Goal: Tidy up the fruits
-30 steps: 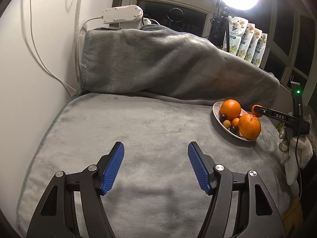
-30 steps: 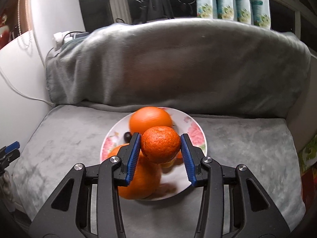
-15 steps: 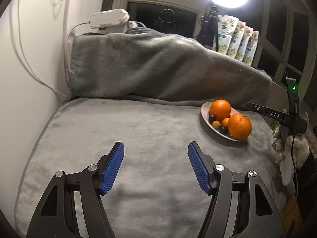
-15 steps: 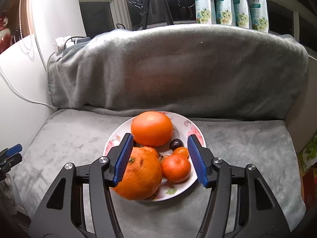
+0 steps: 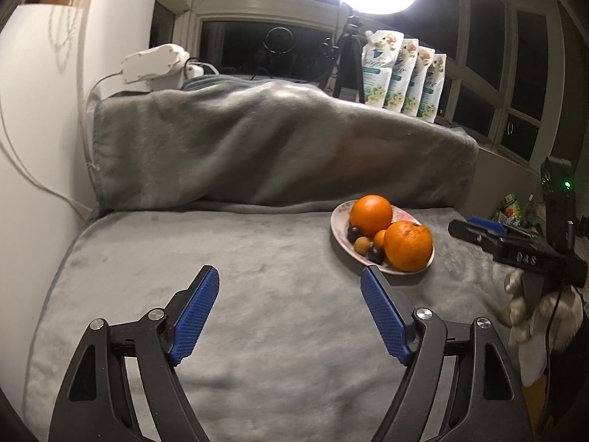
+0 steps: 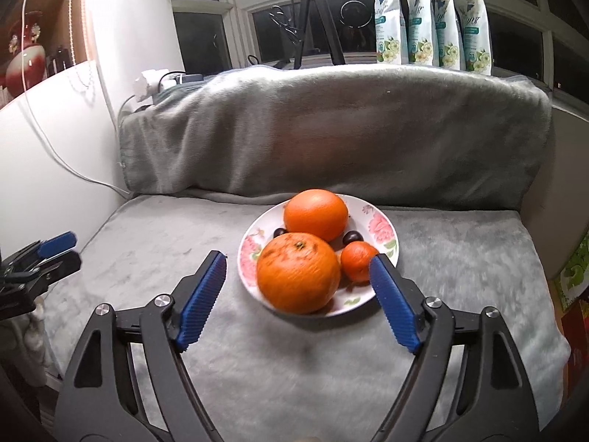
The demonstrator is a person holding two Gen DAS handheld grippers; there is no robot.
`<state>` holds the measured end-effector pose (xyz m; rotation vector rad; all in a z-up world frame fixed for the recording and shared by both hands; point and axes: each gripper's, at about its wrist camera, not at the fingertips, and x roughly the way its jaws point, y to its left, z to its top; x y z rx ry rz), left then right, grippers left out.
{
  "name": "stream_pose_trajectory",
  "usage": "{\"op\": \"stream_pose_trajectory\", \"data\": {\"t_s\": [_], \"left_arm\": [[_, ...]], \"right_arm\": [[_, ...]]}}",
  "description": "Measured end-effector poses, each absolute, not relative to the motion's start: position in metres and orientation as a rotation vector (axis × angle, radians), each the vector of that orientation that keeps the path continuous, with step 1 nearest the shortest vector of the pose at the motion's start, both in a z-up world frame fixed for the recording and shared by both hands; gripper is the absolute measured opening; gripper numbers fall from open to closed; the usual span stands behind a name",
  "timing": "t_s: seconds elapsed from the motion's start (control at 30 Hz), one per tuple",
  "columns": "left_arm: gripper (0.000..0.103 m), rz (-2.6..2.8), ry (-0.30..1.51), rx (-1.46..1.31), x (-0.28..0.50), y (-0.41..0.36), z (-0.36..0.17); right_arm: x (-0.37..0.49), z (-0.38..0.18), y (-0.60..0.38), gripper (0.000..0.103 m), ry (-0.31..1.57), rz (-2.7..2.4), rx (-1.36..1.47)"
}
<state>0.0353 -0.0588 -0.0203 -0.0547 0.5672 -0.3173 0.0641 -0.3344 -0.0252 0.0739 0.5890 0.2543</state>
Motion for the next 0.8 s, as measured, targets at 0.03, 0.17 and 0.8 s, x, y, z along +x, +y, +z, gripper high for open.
{"op": "stream_pose_trajectory", "data": {"t_s": [0.03, 0.17, 0.8], "left_arm": [[0.080, -0.320, 0.565, -0.053, 0.035, -0.061, -0.019], [0.081, -0.332, 0.554, -0.045, 0.034, -0.071, -0.015], [0.088, -0.305, 0.593, 0.009, 0.034, -0.100, -0.021]], "right_arm": [[0.060, -0.025, -0.334, 0.084, 0.585, 0.250, 0.074], [0.040, -0.019, -0.333, 0.092, 0.552, 0.217, 0.075], [0.013, -0.024, -0.342, 0.103, 0.527, 0.097, 0.072]]}}
